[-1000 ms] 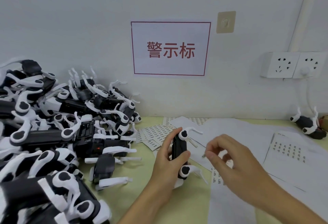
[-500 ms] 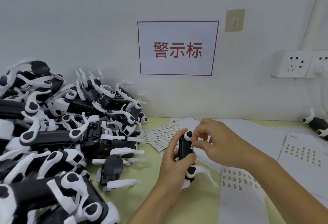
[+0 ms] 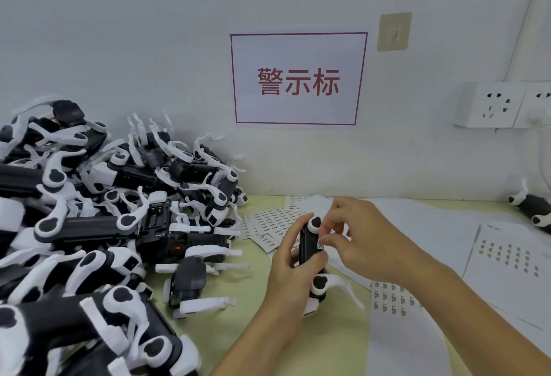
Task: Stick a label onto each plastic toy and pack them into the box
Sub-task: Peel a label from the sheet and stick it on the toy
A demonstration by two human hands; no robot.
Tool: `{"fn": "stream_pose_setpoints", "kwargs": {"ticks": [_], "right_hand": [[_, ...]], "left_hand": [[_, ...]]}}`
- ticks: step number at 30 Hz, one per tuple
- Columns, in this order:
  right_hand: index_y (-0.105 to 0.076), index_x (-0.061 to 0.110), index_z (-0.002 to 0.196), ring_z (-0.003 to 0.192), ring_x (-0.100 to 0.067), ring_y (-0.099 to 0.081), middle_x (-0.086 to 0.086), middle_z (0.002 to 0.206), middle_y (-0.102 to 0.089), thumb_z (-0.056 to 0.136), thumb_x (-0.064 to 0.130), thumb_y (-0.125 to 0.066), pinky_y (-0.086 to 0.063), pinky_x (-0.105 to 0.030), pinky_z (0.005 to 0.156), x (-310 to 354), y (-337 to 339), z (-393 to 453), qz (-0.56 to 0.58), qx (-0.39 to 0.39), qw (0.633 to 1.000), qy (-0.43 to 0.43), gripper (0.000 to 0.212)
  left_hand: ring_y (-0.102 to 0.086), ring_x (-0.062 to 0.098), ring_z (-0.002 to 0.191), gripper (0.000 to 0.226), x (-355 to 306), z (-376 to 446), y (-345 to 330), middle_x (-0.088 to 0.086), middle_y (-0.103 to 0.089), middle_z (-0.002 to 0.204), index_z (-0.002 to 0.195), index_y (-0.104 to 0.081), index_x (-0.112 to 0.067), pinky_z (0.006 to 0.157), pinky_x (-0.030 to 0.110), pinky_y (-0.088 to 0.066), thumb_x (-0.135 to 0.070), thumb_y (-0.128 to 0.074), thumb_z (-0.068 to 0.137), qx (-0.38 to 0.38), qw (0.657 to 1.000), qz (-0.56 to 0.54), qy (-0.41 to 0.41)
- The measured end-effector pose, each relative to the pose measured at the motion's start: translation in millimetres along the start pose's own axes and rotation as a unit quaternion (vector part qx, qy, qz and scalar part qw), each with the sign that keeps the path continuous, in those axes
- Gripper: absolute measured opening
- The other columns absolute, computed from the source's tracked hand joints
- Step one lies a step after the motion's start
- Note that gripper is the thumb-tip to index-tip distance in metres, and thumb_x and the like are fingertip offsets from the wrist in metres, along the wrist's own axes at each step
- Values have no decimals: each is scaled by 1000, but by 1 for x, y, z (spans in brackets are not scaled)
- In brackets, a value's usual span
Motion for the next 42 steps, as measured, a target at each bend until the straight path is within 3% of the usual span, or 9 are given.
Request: {"fn": "stream_pose_setpoints", "kwargs": {"ticks": [13, 28, 35, 42], "right_hand": [[-69, 28, 75, 85, 1, -52, 13, 85, -53, 90, 21, -67, -39, -16, 67, 2, -1, 0, -5, -7, 1000, 3, 16], [-66, 30, 71, 83, -2, -52, 13, 84, -52, 89, 21, -67, -38, -17, 67, 4, 0, -1, -14, -9, 1000, 5, 20], [-64, 36, 70, 85, -2, -52, 14, 86, -53, 87, 27, -67, -45, -27, 74, 8, -1, -3, -37, -36, 999, 4, 19], [-67, 36, 80, 87, -5, -53, 14, 89, -54, 88, 35, -65, -46, -31, 78, 16, 0, -5, -102, -54, 993, -17, 9]], "left_hand": [[-66, 21, 89, 51, -1, 1, -1, 14, -72, 107, 117, -65, -51, 81, 36, -53, -25, -70, 73, -8, 1000, -5, -2], [-69, 23, 94, 48, -3, -1, -3, 7, -74, 102, 112, -67, -54, 85, 35, -56, -25, -67, 74, -28, 999, 23, -16], [-68, 20, 85, 48, -5, -2, -3, 17, -71, 103, 112, -67, -56, 87, 40, -56, -26, -68, 74, -34, 999, 16, -16], [-68, 24, 94, 47, -6, -3, -3, 17, -71, 106, 111, -67, -56, 95, 46, -54, -28, -68, 74, -32, 999, 14, -19]]}}
Point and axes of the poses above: each hand's wrist, its own z-axis towards the middle knuckle, its own y-axis out of the back of the hand, x = y × z, the point moved 1 cm from there along z, towards the middle knuckle
